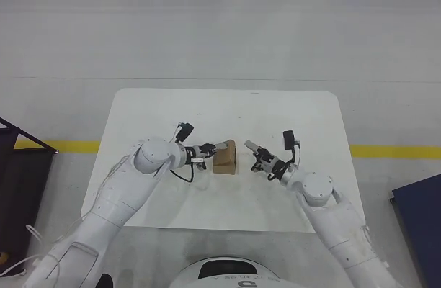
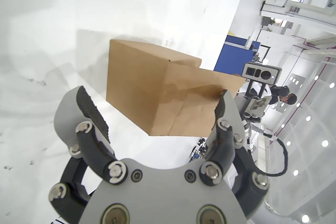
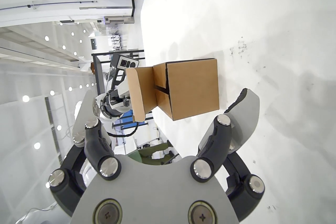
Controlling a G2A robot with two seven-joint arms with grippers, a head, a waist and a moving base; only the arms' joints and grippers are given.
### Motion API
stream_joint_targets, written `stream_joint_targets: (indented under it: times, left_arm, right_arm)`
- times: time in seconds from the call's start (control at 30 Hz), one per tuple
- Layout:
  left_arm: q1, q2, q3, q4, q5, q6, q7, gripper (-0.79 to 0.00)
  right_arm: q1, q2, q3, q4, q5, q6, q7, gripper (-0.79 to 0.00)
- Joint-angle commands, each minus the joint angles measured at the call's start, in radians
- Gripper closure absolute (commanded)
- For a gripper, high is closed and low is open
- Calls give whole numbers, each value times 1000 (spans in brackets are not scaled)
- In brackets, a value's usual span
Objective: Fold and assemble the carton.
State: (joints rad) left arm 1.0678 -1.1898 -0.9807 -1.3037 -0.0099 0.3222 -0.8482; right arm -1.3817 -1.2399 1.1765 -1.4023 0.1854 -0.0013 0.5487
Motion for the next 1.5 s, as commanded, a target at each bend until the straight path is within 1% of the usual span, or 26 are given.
stream_joint_targets:
  times: [0.0,0.03,0.17,0.2,0.27,0.3,0.37,0.6,0.67,0.77,0.97,1.47]
  left_arm:
    - [-1,0,4,1,5,3,-1,-785]
    - [-1,0,5,2,6,4,-1,-785]
    - [-1,0,8,8,6,9,-3,-785]
    - [-1,-1,9,11,7,10,-4,-785]
    - [-4,-2,15,18,9,13,-6,-785]
    - [-5,-3,17,21,7,13,-6,-785]
    - [-8,-4,23,26,6,11,-8,-785]
    - [-21,-9,33,43,1,3,-12,-785]
    - [-24,-10,35,47,0,1,-12,-785]
    - [-27,-11,38,52,-2,-3,-14,-785]
    - [-36,-14,46,63,-7,-9,-16,-785]
    - [-47,-20,59,85,-21,-20,-28,-785]
  right_arm:
    - [23,-7,-6,51,68,-26,16,-699]
    - [33,-9,-9,70,93,-41,27,-656]
    - [61,-15,-16,129,139,-77,59,-554]
    - [66,-16,-19,141,143,-72,60,-526]
    - [77,-18,-25,162,150,-59,61,-496]
    - [82,-19,-28,173,153,-50,61,-437]
    - [90,-21,-33,187,153,-41,66,-416]
    - [97,-20,-46,208,118,-52,87,-434]
    - [96,-20,-48,205,114,-47,86,-428]
    - [94,-18,-51,194,98,-42,83,-391]
    - [85,-15,-50,170,78,-30,85,-372]
    - [81,-11,-73,137,13,-11,99,-369]
